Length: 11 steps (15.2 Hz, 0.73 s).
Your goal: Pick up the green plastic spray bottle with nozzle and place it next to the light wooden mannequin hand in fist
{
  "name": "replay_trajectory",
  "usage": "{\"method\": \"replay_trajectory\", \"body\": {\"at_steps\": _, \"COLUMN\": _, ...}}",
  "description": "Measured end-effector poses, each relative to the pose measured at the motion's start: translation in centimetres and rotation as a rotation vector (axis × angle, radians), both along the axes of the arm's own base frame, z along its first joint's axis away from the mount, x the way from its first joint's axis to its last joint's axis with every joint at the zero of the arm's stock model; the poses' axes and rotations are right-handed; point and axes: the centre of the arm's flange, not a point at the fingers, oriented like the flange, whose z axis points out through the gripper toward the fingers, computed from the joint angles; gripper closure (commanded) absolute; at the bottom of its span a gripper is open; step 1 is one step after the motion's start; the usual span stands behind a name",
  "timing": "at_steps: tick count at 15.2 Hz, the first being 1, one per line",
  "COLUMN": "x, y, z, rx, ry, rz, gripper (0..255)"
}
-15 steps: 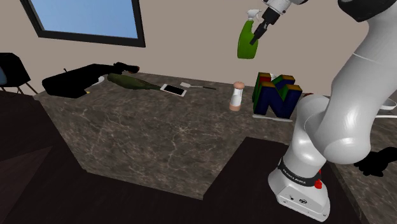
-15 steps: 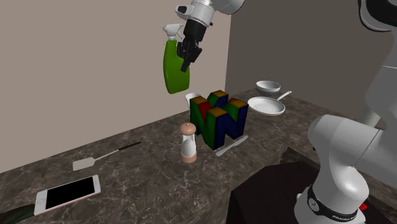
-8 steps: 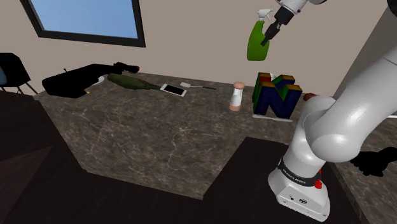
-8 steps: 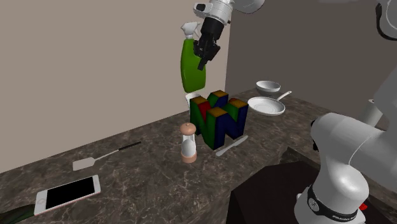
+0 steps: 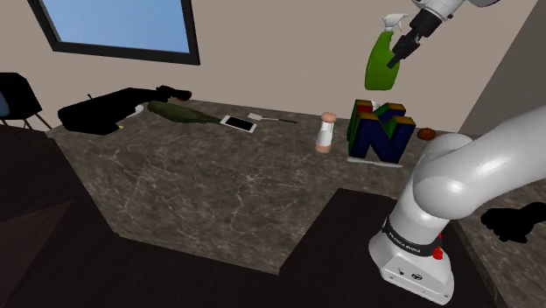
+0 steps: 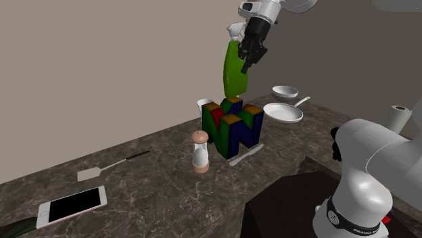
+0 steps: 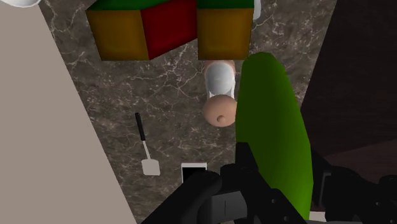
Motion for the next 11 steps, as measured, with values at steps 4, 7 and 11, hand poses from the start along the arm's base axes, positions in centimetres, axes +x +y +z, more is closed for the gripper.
{"method": "replay_trajectory", "body": {"at_steps": 4, "x": -5.0, "y": 1.2, "z": 0.1, "rx": -0.001, "ry": 0.0, "rz": 0.0, "gripper": 255}}
{"method": "replay_trajectory", "body": {"at_steps": 7, "x": -8.8, "y": 1.5, "z": 0.1, "rx": -0.001, "ry": 0.0, "rz": 0.0, "gripper": 255}}
{"method": "replay_trajectory", "body": {"at_steps": 11, "x": -14.0, "y": 2.8, "z": -0.1, "rx": -0.001, "ry": 0.0, "rz": 0.0, "gripper": 255}}
